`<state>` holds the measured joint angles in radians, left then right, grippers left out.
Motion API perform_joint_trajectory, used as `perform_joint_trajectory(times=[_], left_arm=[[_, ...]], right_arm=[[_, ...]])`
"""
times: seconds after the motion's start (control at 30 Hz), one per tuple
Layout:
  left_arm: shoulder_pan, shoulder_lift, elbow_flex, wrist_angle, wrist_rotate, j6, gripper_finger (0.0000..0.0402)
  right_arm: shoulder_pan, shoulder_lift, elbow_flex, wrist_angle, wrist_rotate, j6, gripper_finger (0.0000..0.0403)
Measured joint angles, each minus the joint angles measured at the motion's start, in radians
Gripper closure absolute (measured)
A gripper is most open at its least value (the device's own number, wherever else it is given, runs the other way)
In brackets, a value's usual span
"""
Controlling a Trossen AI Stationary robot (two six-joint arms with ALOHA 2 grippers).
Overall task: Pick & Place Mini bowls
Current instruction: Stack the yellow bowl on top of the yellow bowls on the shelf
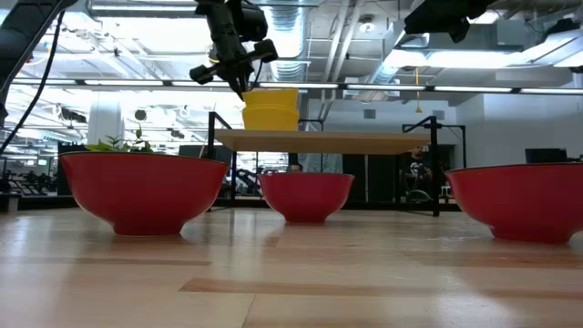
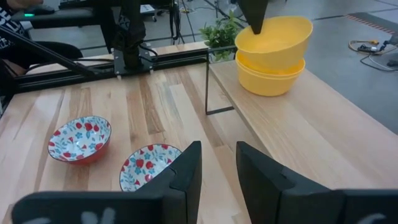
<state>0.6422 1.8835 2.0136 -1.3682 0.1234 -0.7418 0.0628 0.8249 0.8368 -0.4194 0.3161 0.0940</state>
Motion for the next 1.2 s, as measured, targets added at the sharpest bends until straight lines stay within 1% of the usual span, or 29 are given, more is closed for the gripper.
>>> perform_joint_trajectory(times=[0.37, 0.9, 1.1, 1.2], left_arm=[[0.0, -0.002, 0.0, 0.0, -0.003, 0.003, 0.0392], [0.002, -0.004, 0.0, 0.0, 0.005, 0.004, 0.0309], [0.015, -0.053, -0.001, 0.035, 0.003, -0.002, 0.0292], [0.018, -0.098, -0.001, 0.068, -0.019, -0.003, 0.0288]], right_arm=[[0.0, 0.0, 0.0, 0.0, 0.0, 0.0, 0.0313], [0.0, 0.0, 0.0, 0.0, 0.0, 0.0, 0.0313], [0.0, 0.0, 0.0, -0.019, 0.0, 0.003, 0.0313], [0.0, 0.0, 0.0, -0.024, 0.0, 0.003, 0.0313]])
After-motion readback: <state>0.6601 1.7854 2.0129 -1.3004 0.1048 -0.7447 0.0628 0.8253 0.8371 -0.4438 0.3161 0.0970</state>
